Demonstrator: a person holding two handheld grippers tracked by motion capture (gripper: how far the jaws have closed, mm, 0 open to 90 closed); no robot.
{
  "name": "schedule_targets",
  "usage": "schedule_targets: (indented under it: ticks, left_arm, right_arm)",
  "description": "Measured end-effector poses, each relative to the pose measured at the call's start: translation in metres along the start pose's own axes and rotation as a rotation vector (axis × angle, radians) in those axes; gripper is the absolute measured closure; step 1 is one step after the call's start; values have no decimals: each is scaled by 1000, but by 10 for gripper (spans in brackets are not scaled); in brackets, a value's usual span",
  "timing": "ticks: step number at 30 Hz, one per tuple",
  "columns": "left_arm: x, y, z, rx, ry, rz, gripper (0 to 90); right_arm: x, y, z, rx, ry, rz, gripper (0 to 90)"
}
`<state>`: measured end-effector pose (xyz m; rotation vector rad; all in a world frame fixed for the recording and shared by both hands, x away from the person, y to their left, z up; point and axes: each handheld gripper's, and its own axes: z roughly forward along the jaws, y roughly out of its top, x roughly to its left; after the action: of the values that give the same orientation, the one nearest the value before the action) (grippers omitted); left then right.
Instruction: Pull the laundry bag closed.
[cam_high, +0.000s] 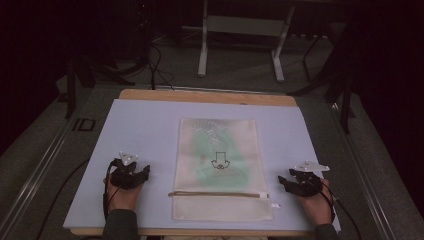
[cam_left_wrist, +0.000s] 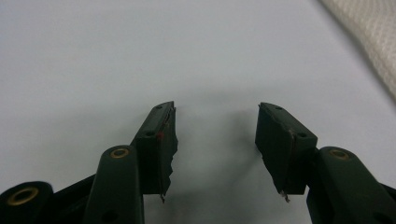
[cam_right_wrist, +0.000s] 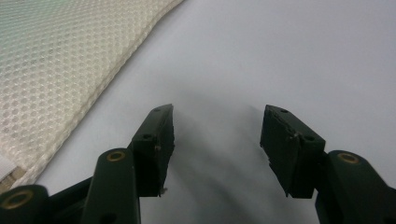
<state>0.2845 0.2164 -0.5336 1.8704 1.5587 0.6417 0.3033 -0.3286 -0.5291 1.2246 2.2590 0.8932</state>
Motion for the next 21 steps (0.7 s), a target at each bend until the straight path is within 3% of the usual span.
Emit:
schedule_targets:
  ticks: [2,11,21]
  left_arm:
    - [0,1,-4,-25,-3,11,484]
    - [1,1,-7,-34,-20,10,484]
    - [0,2,-8,-34,-41,26,499]
  right_arm:
    - [0,0,-1,1,3,2,444]
    - [-5,-2,-6,-15,13,28,437]
    - [-2,1,-8,-7,19,6,433]
